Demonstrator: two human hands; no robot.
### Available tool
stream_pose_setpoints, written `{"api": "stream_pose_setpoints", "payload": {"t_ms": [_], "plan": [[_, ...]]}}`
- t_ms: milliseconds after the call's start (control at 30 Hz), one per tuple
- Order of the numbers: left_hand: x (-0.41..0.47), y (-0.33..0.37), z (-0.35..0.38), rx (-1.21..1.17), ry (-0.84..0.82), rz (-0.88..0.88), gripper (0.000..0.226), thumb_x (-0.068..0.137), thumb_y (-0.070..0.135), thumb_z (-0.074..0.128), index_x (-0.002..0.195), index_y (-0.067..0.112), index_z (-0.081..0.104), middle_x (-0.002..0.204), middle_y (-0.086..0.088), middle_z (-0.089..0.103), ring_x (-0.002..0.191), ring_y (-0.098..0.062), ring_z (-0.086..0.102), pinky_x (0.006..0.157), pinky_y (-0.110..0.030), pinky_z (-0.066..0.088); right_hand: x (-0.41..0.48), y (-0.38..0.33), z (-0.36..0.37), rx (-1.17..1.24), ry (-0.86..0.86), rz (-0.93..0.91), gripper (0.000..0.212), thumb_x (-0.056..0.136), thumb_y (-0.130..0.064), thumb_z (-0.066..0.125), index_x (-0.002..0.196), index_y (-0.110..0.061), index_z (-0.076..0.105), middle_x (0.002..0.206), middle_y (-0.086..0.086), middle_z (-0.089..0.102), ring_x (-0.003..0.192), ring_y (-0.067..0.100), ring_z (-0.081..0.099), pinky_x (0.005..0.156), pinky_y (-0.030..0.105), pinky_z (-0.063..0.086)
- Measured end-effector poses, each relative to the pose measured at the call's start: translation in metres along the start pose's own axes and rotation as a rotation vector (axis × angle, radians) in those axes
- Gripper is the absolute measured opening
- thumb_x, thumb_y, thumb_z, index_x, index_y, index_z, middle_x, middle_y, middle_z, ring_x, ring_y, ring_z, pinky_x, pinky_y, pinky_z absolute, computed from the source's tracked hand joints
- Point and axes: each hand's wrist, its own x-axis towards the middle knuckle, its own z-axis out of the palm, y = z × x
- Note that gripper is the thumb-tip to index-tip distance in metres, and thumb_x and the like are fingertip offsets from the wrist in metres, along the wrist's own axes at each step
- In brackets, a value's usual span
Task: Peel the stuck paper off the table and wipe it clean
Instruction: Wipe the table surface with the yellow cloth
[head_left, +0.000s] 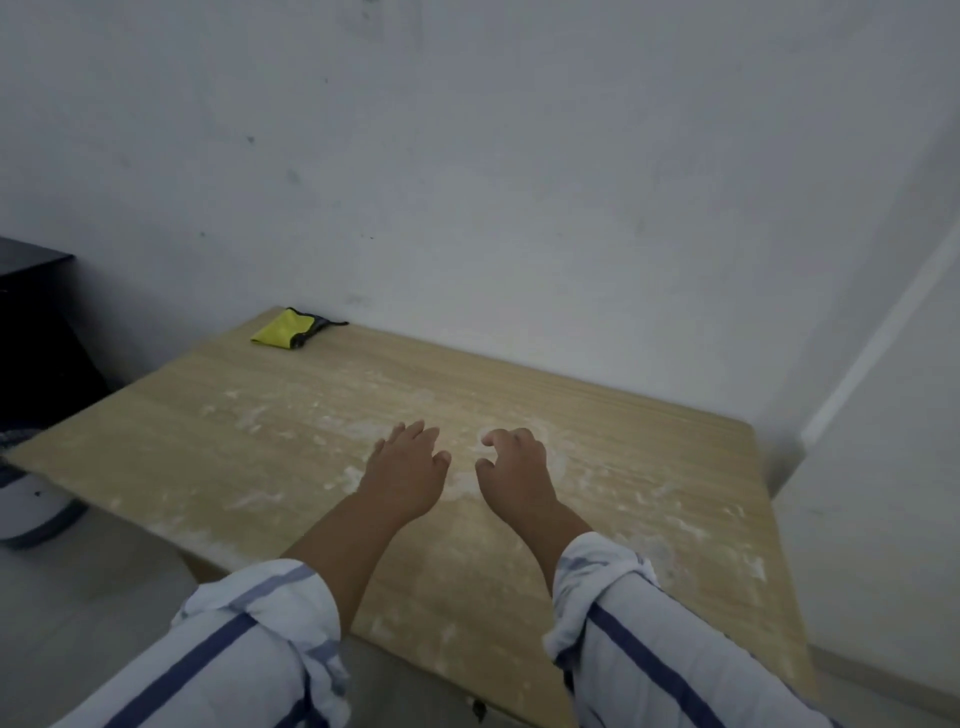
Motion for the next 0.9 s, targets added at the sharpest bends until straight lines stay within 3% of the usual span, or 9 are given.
{"api": "stream_pose_setpoints", "payload": {"t_ms": [267,600,900], "plan": [[0.074,-0.064,-0.006,-0.017,-0.037,-0.017,0.050,0.099,0.035,0.032,0.145,0.017,0.028,0.156,-0.004,0.019,0.145,-0.023,0.010,0.117,-0.043,0.012,0.081,-0.028,0.055,-0.036,-0.058,-0.010,0.034,0.088,-0.018,0.046,0.120,-0.011,0.053,0.128,0.012,0.043,0.120,0.030,0.036,0.095,0.037,0.035],[0.160,-0.156,-0.027,-0.075,-0.035,-0.182,0.050,0.098,0.036,0.033,0.145,0.018,0.029,0.155,-0.003,0.022,0.144,-0.023,0.013,0.117,-0.042,0.017,0.183,-0.089,0.130,-0.040,-0.190,-0.085,0.034,0.088,-0.017,0.046,0.120,-0.012,0.052,0.127,0.011,0.042,0.119,0.030,0.037,0.096,0.036,0.034],[0.256,-0.291,-0.036,-0.055,-0.111,-0.182,0.051,0.098,0.037,0.034,0.145,0.017,0.030,0.155,-0.004,0.024,0.143,-0.023,0.017,0.115,-0.040,0.020,0.278,-0.156,0.238,-0.035,-0.212,-0.043,0.034,0.090,-0.017,0.046,0.123,-0.013,0.051,0.130,0.009,0.041,0.122,0.029,0.035,0.099,0.037,0.033]]}}
